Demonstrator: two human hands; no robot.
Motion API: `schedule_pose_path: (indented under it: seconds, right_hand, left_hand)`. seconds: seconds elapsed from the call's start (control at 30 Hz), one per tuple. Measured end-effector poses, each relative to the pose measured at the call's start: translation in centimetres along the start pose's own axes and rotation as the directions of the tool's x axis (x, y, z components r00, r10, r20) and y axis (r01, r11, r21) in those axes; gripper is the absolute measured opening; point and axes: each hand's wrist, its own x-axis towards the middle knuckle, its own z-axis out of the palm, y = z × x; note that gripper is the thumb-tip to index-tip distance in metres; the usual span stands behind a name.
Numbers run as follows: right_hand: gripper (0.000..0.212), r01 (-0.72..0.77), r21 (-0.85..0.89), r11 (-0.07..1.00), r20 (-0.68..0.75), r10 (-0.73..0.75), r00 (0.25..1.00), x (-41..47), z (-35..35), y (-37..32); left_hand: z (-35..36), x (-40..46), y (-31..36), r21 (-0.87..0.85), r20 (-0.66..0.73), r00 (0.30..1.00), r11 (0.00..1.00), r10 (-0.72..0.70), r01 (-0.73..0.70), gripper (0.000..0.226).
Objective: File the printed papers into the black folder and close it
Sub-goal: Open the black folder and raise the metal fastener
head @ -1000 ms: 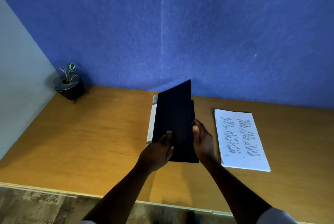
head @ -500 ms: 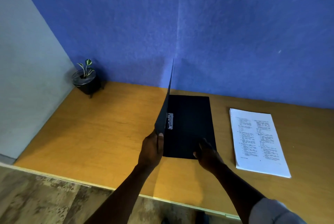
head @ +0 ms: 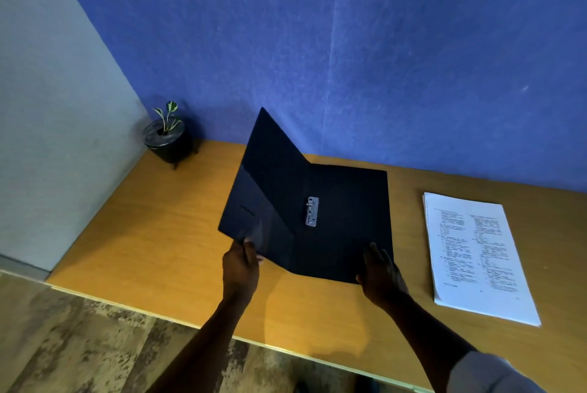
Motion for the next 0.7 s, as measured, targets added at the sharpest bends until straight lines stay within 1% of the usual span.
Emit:
schedule_pose_path:
  seconds: [0.07,0.13,0.23,0.33,0.4,0.47,0.63,0.7]
  right_hand:
    - [0.079,-0.008,-0.003,1.000,-0.010,0.008,1.000,0.1,0.0,-0.1]
    - [0.081,-0.017,0.003,1.000,-0.014,0.017,1.000,0.1,-0.1,-0.2]
    - [0.082,-0.034,0.017,0.999,0.001,0.034,0.999,0.1,0.1,-0.2]
    - [0.082,-0.033,0.005,0.999,-0.001,0.033,0.999,0.0,0.4,0.0]
    - [0.083,-0.039,0.006,0.999,0.001,0.039,0.999,0.2,0.4,0.0]
    - [0.084,-0.044,0.008,0.999,0.000,0.044,0.999,0.3,0.1,-0.1]
    - [0.085,-0.055,0.003,0.998,0.002,0.055,0.998,0.4,0.1,-0.3]
    - [0.084,-0.057,0.001,0.998,-0.004,0.057,0.998,0.3,0.2,-0.3]
  left_hand:
    - [-0.6,0.5,-0.9,-0.075,-0.009,0.995,0.992,-0.101,0.100,0.020]
    - [-1.2,1.2,-1.7,-0.098,-0.011,0.981,0.976,-0.194,0.192,0.020]
    - [-1.9,2.2,-3.1,-0.108,-0.021,0.934,0.929,-0.358,0.354,0.029]
    - [-2.3,3.0,-4.2,-0.127,-0.047,0.885,0.882,-0.463,0.455,0.031]
    - [-2.4,3.3,-4.7,-0.132,-0.070,0.857,0.856,-0.511,0.500,0.024]
    - [-2.5,3.6,-5.3,-0.097,-0.106,0.840,0.847,-0.532,0.523,0.024]
    - [-2.6,4.1,-6.9,0.021,-0.165,0.805,0.814,-0.570,0.580,0.040]
    - [-2.6,4.2,-7.6,0.049,-0.180,0.794,0.801,-0.581,0.597,0.043]
